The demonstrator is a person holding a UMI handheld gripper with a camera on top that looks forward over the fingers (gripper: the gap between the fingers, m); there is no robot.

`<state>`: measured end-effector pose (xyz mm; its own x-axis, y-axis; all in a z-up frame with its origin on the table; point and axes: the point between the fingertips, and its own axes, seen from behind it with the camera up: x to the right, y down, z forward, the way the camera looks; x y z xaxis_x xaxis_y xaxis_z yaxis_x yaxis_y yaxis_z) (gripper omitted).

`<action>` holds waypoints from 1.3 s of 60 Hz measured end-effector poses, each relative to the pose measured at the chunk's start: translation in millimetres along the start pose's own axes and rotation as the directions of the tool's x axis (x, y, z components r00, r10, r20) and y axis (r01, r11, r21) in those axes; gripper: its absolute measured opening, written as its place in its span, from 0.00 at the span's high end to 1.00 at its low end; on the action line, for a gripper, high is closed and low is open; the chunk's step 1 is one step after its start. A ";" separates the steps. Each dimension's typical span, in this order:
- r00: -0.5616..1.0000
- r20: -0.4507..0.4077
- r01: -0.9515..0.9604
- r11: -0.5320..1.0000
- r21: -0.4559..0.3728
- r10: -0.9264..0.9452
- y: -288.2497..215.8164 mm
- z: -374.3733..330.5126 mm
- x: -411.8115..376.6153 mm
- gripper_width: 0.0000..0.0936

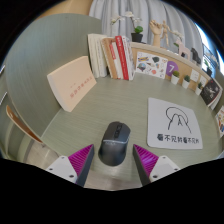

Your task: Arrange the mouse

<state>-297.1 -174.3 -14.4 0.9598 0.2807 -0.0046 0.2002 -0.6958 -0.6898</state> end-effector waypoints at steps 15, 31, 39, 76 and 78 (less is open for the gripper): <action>0.997 -0.051 -0.064 0.997 -0.036 0.062 -19.5 26.6 1.5 0.49; 0.994 -0.065 -0.088 0.992 -0.094 0.082 -18.3 27.3 2.9 0.68; 0.997 -0.043 -0.063 0.990 -0.126 0.058 -27.7 23.3 2.9 0.68; 0.965 -0.225 -0.077 0.966 0.247 0.135 -201.8 -74.4 208.5 0.68; 0.964 -0.229 -0.085 0.971 0.222 0.136 -190.6 -65.7 218.9 0.68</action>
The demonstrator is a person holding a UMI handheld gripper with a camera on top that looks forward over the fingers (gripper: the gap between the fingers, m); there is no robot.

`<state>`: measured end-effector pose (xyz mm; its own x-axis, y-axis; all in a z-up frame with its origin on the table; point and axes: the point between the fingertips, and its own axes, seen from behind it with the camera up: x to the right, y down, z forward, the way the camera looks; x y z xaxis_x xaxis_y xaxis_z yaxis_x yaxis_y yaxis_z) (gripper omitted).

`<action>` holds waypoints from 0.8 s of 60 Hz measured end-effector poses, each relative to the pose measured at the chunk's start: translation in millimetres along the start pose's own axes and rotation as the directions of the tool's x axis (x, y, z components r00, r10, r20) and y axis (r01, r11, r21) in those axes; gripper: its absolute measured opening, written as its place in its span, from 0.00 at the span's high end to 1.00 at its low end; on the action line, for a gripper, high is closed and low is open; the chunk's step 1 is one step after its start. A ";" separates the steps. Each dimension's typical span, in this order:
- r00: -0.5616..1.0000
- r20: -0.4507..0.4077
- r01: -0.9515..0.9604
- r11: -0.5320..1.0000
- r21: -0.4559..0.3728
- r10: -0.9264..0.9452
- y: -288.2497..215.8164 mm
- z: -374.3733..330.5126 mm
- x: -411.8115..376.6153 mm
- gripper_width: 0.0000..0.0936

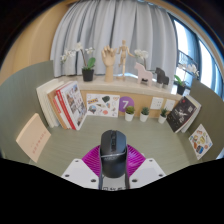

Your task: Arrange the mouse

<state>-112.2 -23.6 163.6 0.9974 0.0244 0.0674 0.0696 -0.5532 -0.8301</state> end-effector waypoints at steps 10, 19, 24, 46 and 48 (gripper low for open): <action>1.000 0.006 -0.015 0.991 -0.137 0.016 73.2 52.0 20.2 0.68; 0.999 0.043 -0.020 0.971 -0.239 0.032 126.5 83.5 11.3 0.68; 0.999 0.048 -0.004 0.959 -0.283 0.018 144.8 92.0 9.2 0.68; 0.999 0.036 -0.013 0.943 -0.333 0.026 149.7 98.1 14.6 0.37; 1.000 0.022 0.007 0.941 -0.339 0.000 148.5 96.7 18.9 0.28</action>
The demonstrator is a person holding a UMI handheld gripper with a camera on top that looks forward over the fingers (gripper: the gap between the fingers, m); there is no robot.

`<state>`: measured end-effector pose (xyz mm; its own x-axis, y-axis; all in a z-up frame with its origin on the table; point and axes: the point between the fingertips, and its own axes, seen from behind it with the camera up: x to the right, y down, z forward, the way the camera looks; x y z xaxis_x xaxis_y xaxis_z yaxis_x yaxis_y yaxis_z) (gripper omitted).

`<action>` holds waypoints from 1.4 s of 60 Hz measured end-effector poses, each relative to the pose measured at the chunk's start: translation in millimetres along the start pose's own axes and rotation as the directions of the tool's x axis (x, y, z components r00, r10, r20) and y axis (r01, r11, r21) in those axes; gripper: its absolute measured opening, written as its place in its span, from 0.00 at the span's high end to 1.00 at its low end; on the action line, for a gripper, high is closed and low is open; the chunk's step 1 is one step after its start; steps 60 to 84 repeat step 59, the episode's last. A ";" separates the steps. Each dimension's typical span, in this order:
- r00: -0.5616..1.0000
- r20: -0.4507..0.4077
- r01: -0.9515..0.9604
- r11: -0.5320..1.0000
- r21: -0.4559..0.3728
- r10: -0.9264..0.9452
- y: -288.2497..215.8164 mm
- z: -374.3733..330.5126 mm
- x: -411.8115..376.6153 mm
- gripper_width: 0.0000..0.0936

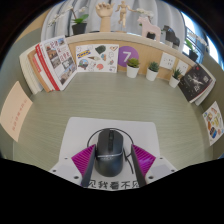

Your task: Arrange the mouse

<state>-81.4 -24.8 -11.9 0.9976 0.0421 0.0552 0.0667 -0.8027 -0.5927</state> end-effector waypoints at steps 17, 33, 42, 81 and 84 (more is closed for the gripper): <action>1.000 0.000 -0.018 0.994 0.110 0.018 -53.7 -64.7 -13.4 0.12; 0.996 0.005 -0.083 0.964 0.253 0.085 -93.3 -156.3 -35.5 0.13; 0.997 -0.009 -0.067 0.959 0.275 0.073 -84.5 -184.9 -50.9 0.13; 0.999 0.018 -0.052 0.961 0.271 0.049 -59.1 -215.9 -85.0 0.12; 0.999 0.018 -0.052 0.961 0.271 0.049 -59.1 -215.9 -85.0 0.12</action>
